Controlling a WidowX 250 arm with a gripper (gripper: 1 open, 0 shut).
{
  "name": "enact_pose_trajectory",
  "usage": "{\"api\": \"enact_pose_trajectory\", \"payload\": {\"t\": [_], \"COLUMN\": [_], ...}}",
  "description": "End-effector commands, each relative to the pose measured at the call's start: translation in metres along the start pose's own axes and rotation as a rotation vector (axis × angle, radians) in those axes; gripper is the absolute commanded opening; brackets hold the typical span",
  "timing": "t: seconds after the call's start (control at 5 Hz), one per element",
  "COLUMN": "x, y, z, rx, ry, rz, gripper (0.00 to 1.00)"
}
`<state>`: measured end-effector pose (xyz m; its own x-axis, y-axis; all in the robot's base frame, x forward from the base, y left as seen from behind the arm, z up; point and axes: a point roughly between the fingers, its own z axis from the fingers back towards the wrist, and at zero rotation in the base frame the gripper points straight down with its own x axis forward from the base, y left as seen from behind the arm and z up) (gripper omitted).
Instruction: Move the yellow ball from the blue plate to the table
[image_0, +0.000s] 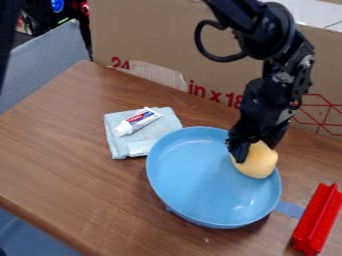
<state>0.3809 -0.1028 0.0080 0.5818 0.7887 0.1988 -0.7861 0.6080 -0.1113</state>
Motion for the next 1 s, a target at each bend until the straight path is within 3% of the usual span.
{"api": "enact_pose_trajectory", "payload": {"t": [0.0,0.2,0.4,0.6,0.8], "x": [-0.016,-0.013,-0.008,-0.009,-0.01], "y": [0.024,0.033,0.033,0.038,0.05], "z": [0.0,-0.007,0.008,0.008,0.007], "rx": [0.036,0.047,0.083,0.099,0.092], "ry": [0.014,0.024,0.027,0.058,0.052], "rz": [-0.013,-0.015,-0.036,-0.052,-0.055], "gripper": [0.0,0.0,0.0,0.0,0.0]}}
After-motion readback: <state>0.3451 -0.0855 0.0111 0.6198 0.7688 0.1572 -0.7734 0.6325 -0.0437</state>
